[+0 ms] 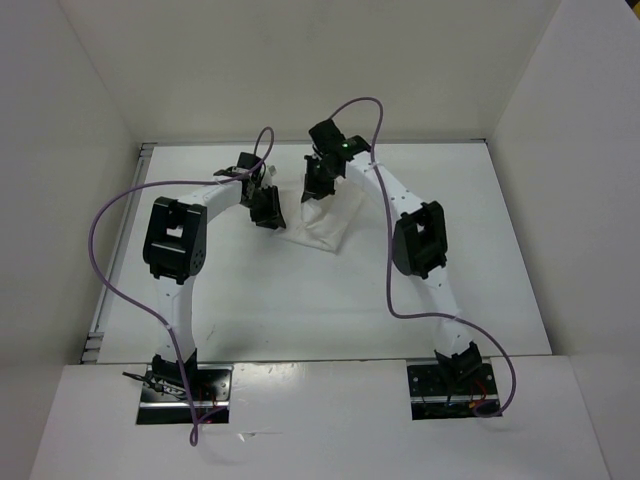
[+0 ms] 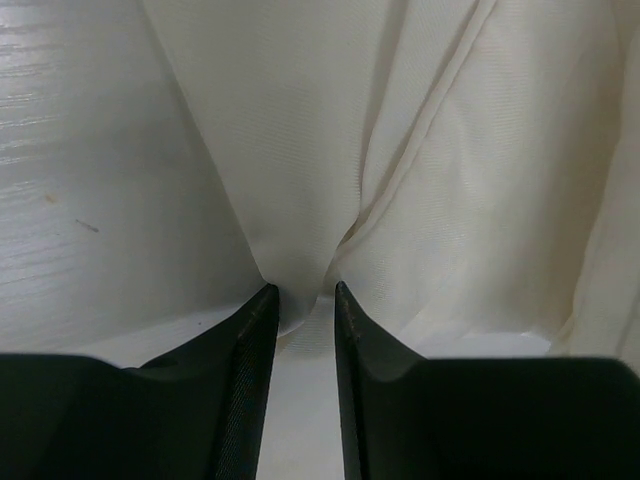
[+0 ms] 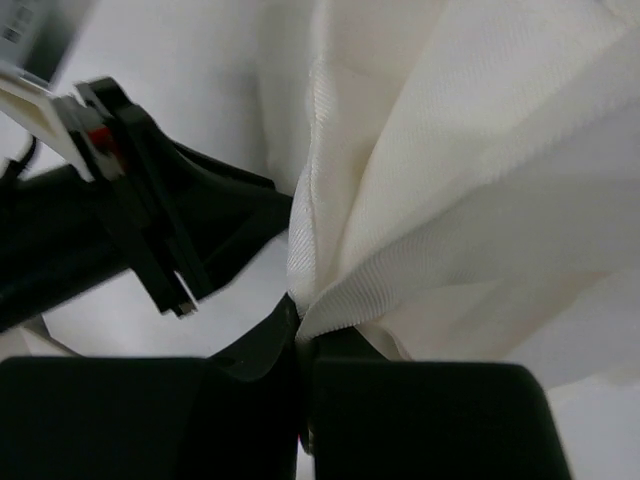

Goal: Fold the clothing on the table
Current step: Fold the skirt

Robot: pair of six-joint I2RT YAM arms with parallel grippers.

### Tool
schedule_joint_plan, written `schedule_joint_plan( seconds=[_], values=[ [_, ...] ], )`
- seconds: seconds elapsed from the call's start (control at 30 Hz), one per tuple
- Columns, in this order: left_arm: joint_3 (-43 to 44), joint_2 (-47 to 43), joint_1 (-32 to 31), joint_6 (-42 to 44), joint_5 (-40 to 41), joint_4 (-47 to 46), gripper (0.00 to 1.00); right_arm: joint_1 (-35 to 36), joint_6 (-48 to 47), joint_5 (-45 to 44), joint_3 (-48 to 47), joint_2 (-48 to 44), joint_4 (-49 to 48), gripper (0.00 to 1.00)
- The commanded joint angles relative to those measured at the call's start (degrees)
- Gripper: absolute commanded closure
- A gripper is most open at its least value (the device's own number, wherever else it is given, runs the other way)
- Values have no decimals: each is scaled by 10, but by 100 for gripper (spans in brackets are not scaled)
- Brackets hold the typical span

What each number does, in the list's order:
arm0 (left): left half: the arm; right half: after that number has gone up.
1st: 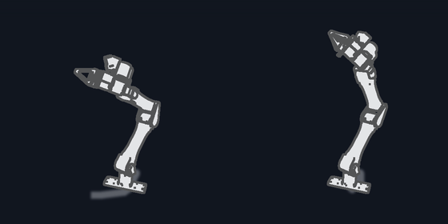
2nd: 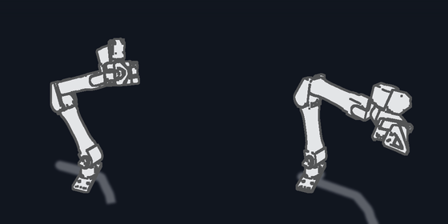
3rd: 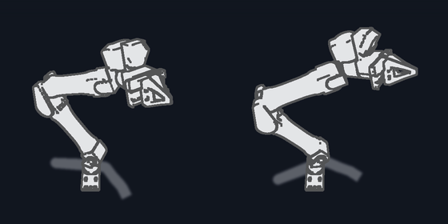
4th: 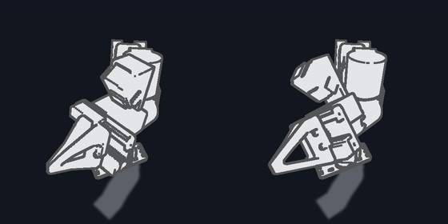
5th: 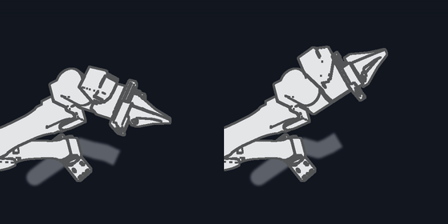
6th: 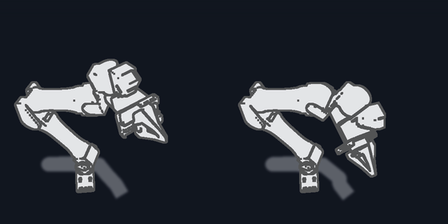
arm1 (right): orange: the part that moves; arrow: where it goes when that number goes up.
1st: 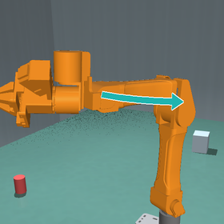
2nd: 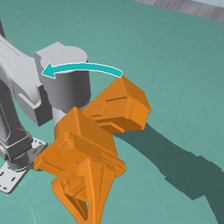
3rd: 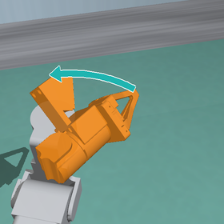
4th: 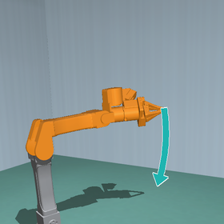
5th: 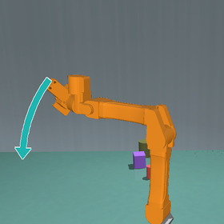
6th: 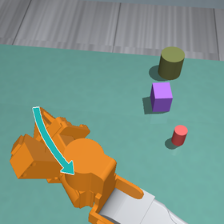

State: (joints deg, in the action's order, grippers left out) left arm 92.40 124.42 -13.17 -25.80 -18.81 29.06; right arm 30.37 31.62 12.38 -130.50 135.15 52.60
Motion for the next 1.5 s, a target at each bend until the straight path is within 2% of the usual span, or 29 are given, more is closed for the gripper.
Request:
schedule_joint_plan(
  seconds=[0.0, 0.03, 0.07, 0.13, 0.17, 0.2, 0.23, 0.27, 0.37, 0.4, 0.5, 0.53, 0.63, 0.7, 0.73, 0.83, 0.87, 0.97, 1.07, 1.17, 1.2, 1.3, 1.37, 1.47],
  values=[
    [-19, 10, -4, 1, -4, 6, 64, 23, -9, -1, -161, 65, 96, 97],
    [-25, 10, -4, 1, -4, 6, 64, 23, -15, -9, -210, 121, 122, 95],
    [-25, 4, -4, 1, -4, 6, 64, 30, -15, -15, -341, 158, 155, 94],
    [-30, 4, -4, 1, -10, 6, 64, 30, -15, 19, -488, 237, 209, 87],
    [-30, 4, 2, 1, -10, 0, 64, 30, -9, 36, -411, 221, 197, 85],
    [-30, -1, 2, 1, -10, 0, 64, 36, -9, 30, -422, 221, 196, 77],
    [-30, -1, 8, 1, -10, 0, 64, 36, -9, 13, -493, 240, 222, 71],
    [-36, -1, 13, 1, -10, 0, 64, 44, -16, 25, -469, 238, 222, 64],
    [-36, -1, 18, 1, -10, 0, 64, 44, -3, 5, -480, 231, 222, 55],
    [-31, -1, 18, 1, -10, 0, 64, 44, -3, -31, -480, 231, 222, 58],
    [-31, -8, 24, 1, -10, 0, 64, 50, -9, -102, -416, 193, 222, 60],
    [-31, -8, 24, 1, -10, 0, 64, 50, -9, -137, -384, 186, 222, 64],
    [-31, -8, 29, 1, -10, 0, 64, 50, -9, -153, -359, 174, 222, 75],
    [-31, -8, 29, 1, -10, 0, 64, 50, -9, -166, -359, 164, 222, 70],
    [-31, -8, 29, 1, -10, 6, 64, 50, -9, -176, -353, 153, 222, 63],
    [-36, -18, 29, 6, -4, 6, 64, 50, -14, -244, -319, 90, 222, 57],
    [-36, -18, 34, 6, -4, 6, 64, 50, -14, -278, -304, 70, 222, 52],
    [-36, -33, 39, 6, -10, 6, 64, 50, -14, -351, -217, -14, 222, 44],
    [-36, -51, 45, 6, -16, 11, 62, 44, -19, -374, -109, -87, 222, 39],
    [-47, -82, 56, 6, -22, 11, 60, 44, -1, -380, 6, -142, 214, 39],
    [-47, -100, 56, 6, -22, 11, 60, 44, -1, -380, 72, -153, 204, 39],
    [-47, -118, 69, 11, -35, 11, 60, 50, 5, -351, 186, -197, 144, 38],
    [-42, -127, 69, 11, -41, 17, 59, 50, 5, -331, 240, -210, 100, 38],
    [-42, -139, 69, 11, -59, 17, 59, 39, 5, -294, 269, -215, 57, 38]
  ],
)
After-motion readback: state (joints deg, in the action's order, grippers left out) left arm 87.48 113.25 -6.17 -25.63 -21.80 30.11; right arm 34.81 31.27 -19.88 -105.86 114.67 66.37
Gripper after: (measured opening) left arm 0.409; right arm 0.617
